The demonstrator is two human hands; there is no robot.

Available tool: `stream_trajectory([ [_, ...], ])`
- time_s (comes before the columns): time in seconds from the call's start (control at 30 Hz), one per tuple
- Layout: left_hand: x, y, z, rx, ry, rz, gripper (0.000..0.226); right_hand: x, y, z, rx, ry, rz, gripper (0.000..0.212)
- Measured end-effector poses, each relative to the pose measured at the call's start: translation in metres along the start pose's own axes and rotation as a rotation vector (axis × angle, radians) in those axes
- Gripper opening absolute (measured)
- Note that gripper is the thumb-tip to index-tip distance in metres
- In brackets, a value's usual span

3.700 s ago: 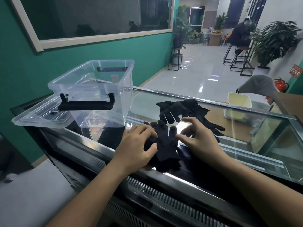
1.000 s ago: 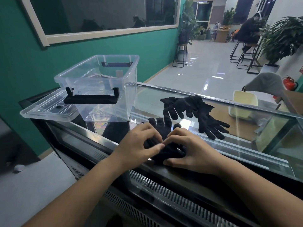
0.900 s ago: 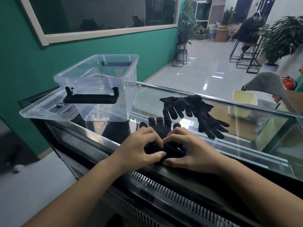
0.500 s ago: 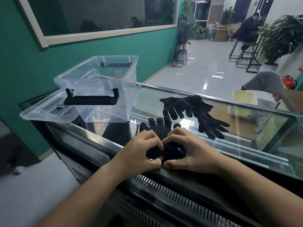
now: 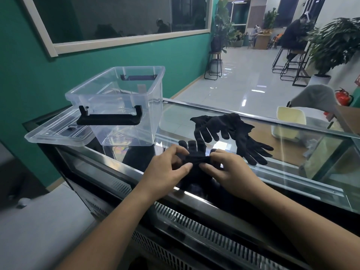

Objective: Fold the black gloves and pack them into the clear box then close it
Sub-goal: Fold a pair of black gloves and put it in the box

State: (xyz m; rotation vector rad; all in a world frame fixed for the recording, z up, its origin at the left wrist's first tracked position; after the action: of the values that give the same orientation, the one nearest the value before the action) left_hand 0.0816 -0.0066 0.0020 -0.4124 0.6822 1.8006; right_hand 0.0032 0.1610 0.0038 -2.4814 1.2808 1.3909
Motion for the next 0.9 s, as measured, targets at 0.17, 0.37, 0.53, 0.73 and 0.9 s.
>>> stream_trajectory([
  [0.17,-0.002,0.001,-0.005,-0.027,0.025,0.066,0.011,-0.005,0.0,0.006,0.097,-0.078,0.079,0.036],
  [0.37,-0.005,-0.003,0.003,0.083,0.1,0.156,0.021,-0.01,-0.001,0.002,0.014,-0.073,0.149,0.026],
  [0.53,0.003,-0.01,0.014,0.266,0.138,0.132,0.016,-0.004,-0.001,-0.009,-0.102,-0.138,0.097,0.009],
  [0.73,0.008,-0.012,0.012,0.23,0.204,0.062,0.023,0.001,-0.005,-0.01,-0.139,-0.124,-0.053,0.022],
  [0.9,0.003,-0.008,0.007,0.191,0.172,0.078,0.016,0.002,-0.001,-0.009,-0.141,-0.137,-0.046,0.019],
])
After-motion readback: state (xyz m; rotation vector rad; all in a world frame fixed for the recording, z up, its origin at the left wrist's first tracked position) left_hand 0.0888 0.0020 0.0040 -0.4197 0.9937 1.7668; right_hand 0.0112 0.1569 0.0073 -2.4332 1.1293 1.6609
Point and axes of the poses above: each hand's wrist, its own y-axis towards the middle knuckle, its own x-axis out of the palm, z = x × y, the point moved 9 cm from there along y, towards the middle knuckle, and after that the axes turned 1 degree about z, right-handed, at the moved point
